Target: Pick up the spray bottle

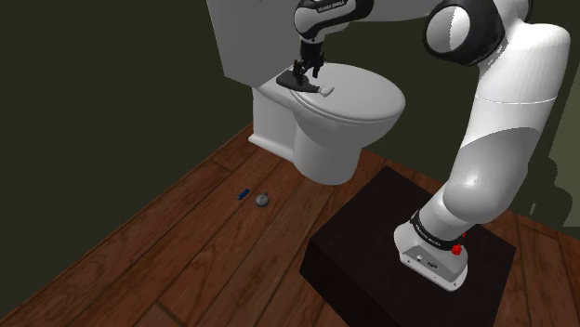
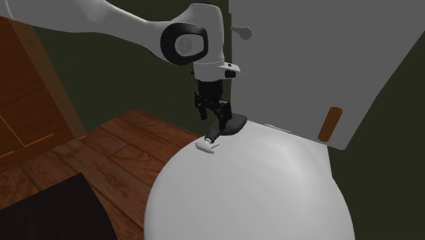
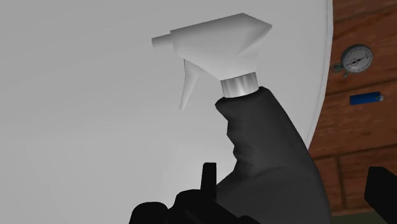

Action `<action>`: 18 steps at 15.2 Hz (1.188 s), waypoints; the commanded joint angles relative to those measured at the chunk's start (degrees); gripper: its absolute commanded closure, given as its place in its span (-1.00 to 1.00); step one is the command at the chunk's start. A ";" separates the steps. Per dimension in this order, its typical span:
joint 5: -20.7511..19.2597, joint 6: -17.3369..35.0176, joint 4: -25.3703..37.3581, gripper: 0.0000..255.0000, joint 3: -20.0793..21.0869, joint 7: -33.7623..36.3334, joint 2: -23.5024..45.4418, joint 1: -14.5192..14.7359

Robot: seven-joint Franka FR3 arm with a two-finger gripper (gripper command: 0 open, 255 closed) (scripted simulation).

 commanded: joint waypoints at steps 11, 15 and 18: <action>0.15 4.28 -2.45 1.00 0.04 0.03 1.84 -0.12; 0.13 4.32 -2.59 1.00 0.04 0.05 1.74 -0.10; 0.15 3.48 -1.77 1.00 0.02 -0.04 1.72 -0.16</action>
